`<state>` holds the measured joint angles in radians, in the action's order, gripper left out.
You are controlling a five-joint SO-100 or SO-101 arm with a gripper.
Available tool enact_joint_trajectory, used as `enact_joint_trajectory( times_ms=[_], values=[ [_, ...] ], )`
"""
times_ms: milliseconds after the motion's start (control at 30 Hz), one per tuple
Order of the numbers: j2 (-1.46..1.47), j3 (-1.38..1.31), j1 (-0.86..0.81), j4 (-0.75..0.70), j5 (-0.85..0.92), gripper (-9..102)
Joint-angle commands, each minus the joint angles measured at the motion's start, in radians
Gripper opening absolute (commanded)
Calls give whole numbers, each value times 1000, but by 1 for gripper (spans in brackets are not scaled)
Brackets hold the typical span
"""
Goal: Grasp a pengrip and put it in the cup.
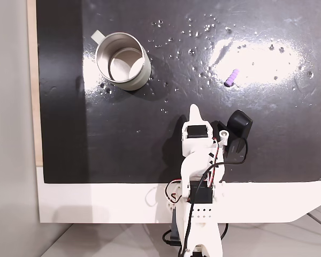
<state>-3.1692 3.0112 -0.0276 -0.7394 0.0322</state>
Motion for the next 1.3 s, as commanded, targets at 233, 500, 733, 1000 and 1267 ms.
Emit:
enact_joint_trajectory(
  times_ms=[233, 500, 733, 1000, 1267],
  values=[
    [-9, -6, -2, -5, 0, 0],
    [-9, -8, -12, -6, -20, 0],
    [92, -301, -69, -179, 69, 0],
    [492, -755, -135, -336, 224, 0],
    [931, -1124, -207, -508, 591, 0]
  ],
)
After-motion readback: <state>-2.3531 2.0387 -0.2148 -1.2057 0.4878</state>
